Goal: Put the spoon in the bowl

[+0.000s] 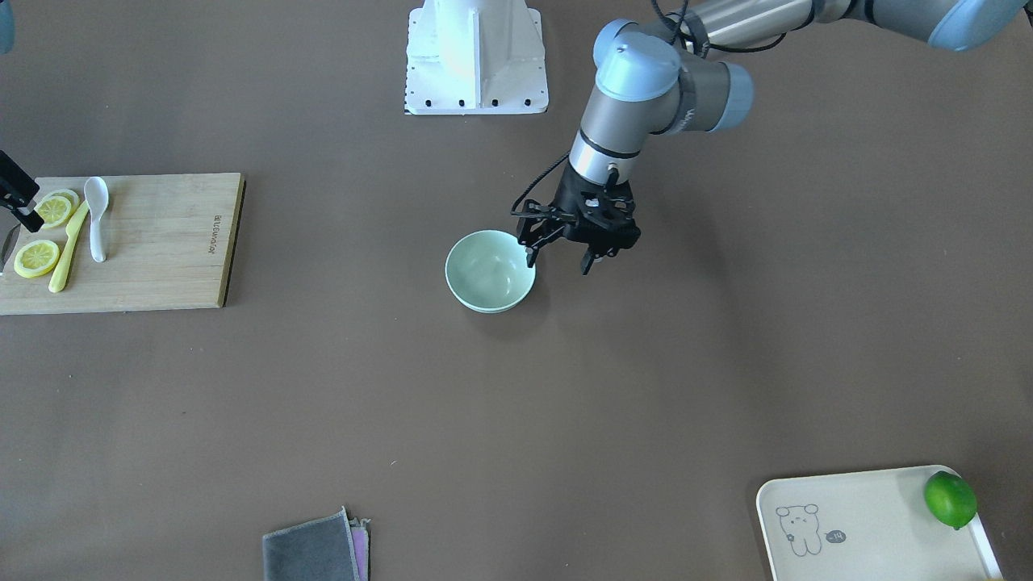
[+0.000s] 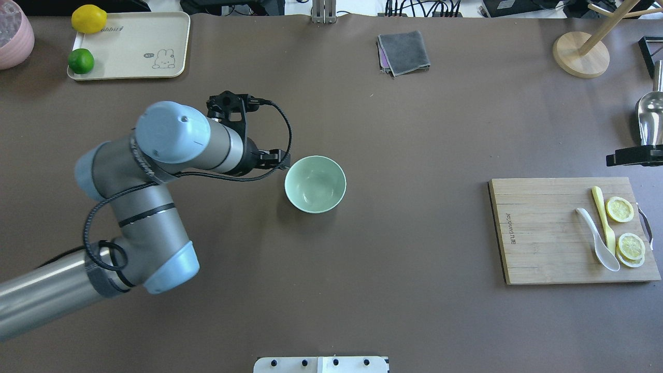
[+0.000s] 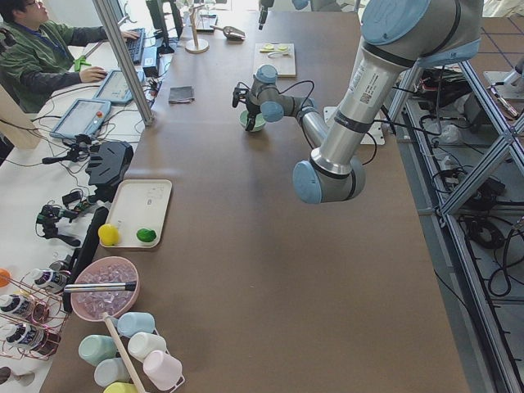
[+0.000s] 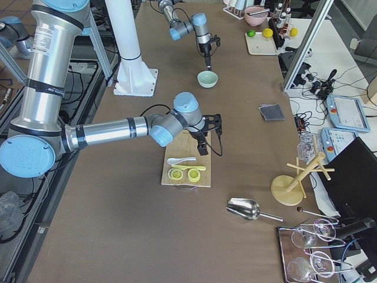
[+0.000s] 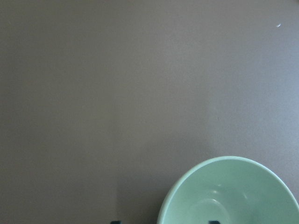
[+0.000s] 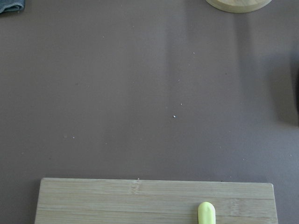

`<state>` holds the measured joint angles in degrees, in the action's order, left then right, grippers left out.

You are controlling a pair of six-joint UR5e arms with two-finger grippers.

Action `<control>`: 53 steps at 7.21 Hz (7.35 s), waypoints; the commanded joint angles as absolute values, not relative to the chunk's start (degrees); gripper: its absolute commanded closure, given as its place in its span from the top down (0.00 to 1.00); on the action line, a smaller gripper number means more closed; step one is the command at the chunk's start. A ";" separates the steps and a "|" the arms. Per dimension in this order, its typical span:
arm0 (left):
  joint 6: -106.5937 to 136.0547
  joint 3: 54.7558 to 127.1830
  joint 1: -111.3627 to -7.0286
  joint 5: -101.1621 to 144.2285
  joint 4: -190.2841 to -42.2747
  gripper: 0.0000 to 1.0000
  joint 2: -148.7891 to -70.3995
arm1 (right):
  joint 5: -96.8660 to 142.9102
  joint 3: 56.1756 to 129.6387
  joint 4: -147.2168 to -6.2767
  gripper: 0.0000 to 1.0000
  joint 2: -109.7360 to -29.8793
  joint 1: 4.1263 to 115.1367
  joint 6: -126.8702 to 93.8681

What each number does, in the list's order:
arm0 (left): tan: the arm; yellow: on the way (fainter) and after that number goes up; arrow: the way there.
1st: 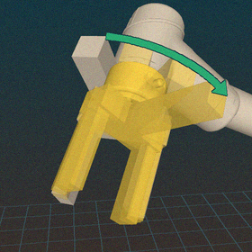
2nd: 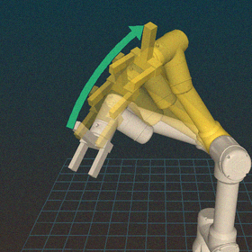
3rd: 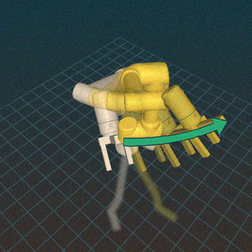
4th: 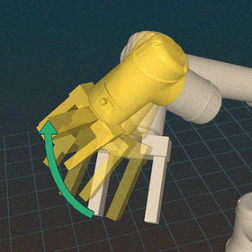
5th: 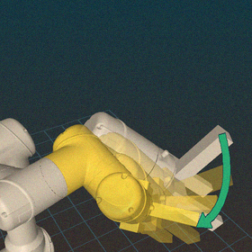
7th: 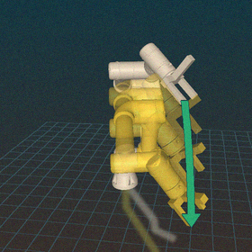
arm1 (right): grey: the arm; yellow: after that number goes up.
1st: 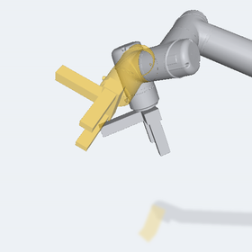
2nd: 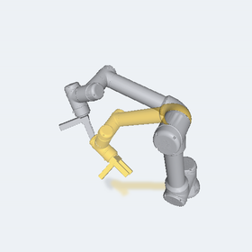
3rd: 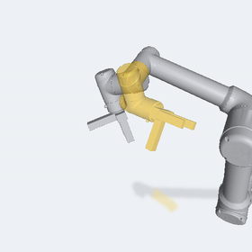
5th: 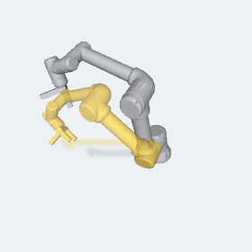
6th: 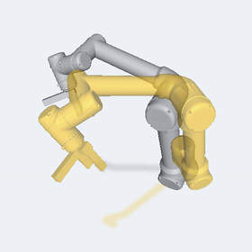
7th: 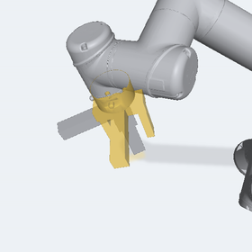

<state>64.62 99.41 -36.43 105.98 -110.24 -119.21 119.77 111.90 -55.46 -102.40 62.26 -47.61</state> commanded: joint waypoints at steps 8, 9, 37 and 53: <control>32.34 105.38 -59.32 124.10 -110.92 0.99 -98.35 | 108.72 104.45 -39.88 0.71 -108.36 46.93 -44.20; 32.34 105.29 -59.33 124.10 -110.92 0.99 -98.35 | 109.24 103.20 -39.03 0.60 -108.37 46.93 -44.30; 33.31 104.86 -58.97 124.10 -112.32 0.99 -98.00 | 88.01 110.60 -98.67 0.00 -58.68 25.25 -108.14; 11.02 105.11 -72.90 130.60 -98.17 0.99 -97.38 | 101.19 115.02 -100.81 1.00 -61.30 40.21 -76.13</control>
<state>22.41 104.74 -67.33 129.29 -105.86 -97.53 94.01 109.70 -100.85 -54.90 34.75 -87.78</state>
